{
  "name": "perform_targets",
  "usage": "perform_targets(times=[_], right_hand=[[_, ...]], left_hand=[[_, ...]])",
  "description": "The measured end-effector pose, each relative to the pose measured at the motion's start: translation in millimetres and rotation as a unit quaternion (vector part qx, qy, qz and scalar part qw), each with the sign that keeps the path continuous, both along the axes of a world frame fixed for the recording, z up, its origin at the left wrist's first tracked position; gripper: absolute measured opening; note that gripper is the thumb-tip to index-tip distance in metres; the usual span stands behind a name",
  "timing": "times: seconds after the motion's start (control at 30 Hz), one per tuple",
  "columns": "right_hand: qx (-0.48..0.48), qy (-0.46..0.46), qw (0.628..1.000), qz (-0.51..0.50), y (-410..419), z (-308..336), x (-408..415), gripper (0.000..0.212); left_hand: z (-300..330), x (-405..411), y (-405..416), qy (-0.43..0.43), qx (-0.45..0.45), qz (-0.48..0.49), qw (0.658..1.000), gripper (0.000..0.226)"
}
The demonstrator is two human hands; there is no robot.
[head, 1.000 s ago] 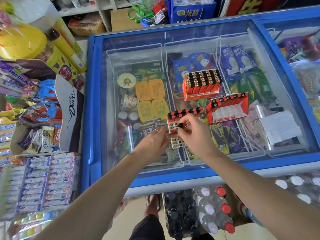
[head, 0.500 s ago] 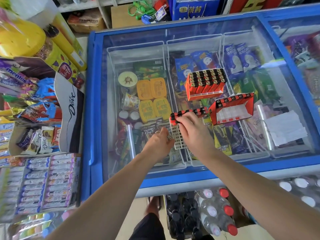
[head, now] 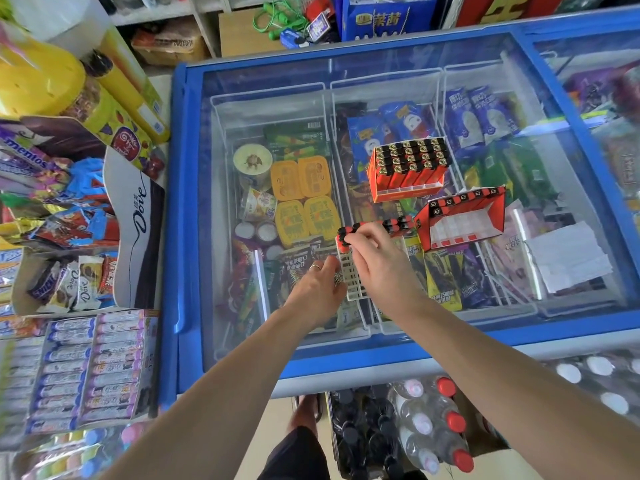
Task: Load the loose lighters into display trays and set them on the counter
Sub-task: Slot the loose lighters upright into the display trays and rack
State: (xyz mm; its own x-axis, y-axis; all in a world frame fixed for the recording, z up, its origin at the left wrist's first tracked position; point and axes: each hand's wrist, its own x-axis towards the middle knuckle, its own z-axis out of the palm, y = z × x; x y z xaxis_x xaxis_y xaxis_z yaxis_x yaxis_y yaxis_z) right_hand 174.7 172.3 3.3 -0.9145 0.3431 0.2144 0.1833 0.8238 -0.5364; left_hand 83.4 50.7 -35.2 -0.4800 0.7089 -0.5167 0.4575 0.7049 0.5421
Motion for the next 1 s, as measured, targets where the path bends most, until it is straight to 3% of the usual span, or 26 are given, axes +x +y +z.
perform_targets(times=[0.33,0.7,0.83,1.0], right_hand=[[0.013,-0.038,0.999,0.023,0,-5,1,0.013],[0.089,-0.036,0.995,0.026,-2,-10,7,0.034],[0.059,0.001,0.998,-0.017,2,-7,11,0.038],[0.017,0.001,0.989,-0.146,17,-17,31,0.014]], left_hand=[[-4,-1,-2,-0.007,0.0,-0.003,1.0,0.032],[1,1,1,-0.014,-0.009,0.011,1.0,0.036],[3,2,3,-0.013,-0.017,0.024,0.999,0.034],[7,4,8,-0.009,-0.044,0.05,0.998,0.03]])
